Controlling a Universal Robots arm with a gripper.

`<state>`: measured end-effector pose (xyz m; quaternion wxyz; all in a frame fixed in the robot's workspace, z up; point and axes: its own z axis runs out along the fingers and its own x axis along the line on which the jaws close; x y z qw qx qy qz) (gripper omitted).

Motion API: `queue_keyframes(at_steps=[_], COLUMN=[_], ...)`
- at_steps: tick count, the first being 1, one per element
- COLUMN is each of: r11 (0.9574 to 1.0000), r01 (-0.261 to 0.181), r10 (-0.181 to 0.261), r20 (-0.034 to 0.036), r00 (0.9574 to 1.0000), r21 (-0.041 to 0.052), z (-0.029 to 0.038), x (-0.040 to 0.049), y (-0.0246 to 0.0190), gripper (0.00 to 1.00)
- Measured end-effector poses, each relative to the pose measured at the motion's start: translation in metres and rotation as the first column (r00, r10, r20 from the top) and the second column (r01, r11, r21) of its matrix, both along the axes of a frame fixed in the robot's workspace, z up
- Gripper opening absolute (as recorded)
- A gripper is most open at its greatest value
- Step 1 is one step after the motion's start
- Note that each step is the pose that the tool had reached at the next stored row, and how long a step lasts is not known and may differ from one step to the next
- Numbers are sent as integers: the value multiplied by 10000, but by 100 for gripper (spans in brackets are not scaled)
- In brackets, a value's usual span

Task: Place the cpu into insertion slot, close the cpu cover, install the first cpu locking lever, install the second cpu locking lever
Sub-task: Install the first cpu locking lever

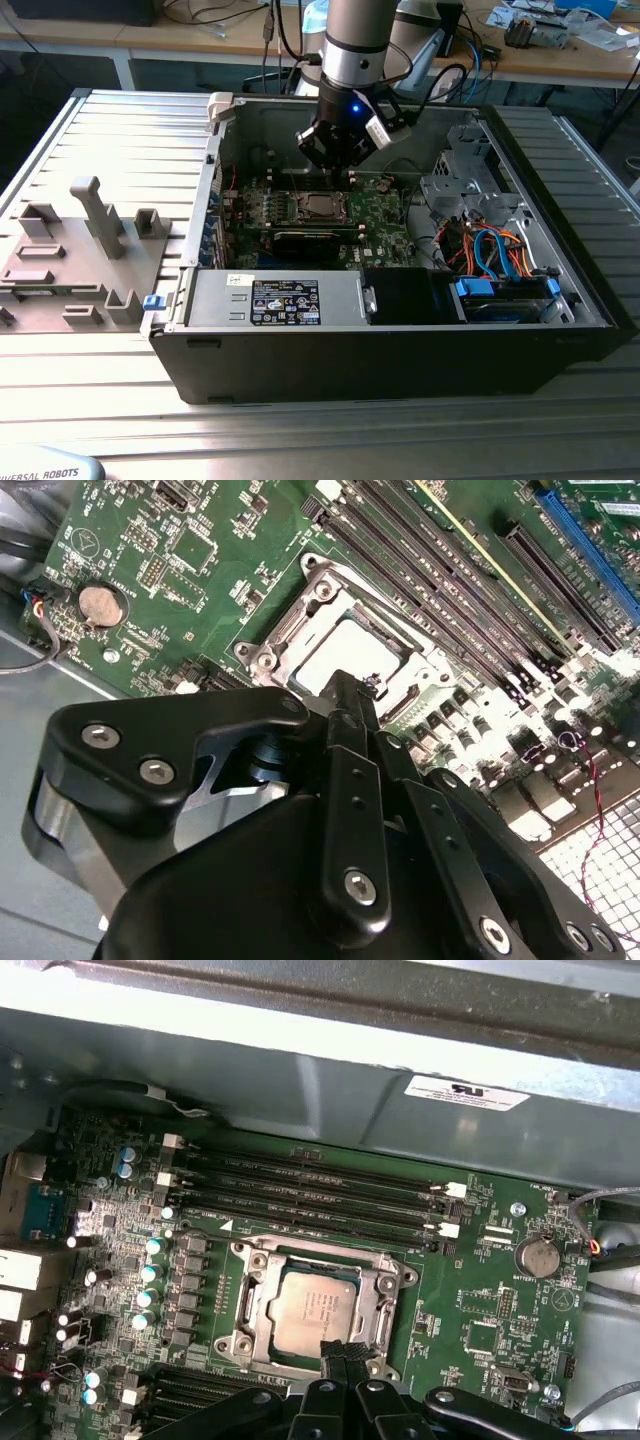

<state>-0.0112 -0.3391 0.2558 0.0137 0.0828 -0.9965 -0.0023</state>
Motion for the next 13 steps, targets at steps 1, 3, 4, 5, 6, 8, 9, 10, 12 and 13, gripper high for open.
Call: queue_keyframes(at_steps=[1, 3, 4, 5, 6, 8, 9, 10, 12, 13], r11=[10000, 10000, 10000, 10000, 10000, 10000, 10000, 10000, 10000, 10000], r01=[0, -1, 0, -1, 0, 0, 0, 0, -2, -2], r10=[0, 1, 0, 1, 0, 0, 0, 0, 2, 2], r20=[-1, 0, 0, 0, 0, 0, 0, 1, 0, 0], r00=[10000, 10000, 10000, 10000, 10000, 10000, 10000, 10000, 10000, 10000], r21=[0, -1, -1, -2, -1, -2, -2, 0, -1, -2], z=[0, 0, 0, 0, 0, 0, 0, -1, 0, 0], x=[0, 0, 0, 0, -5, -20, -25, -32, -36, -37], y=[0, 0, 0, 0, 0, 1, 1, 1, 0, 0], gripper=[11, 11, 11, 11, 11, 11, 11, 11, 11, 11])
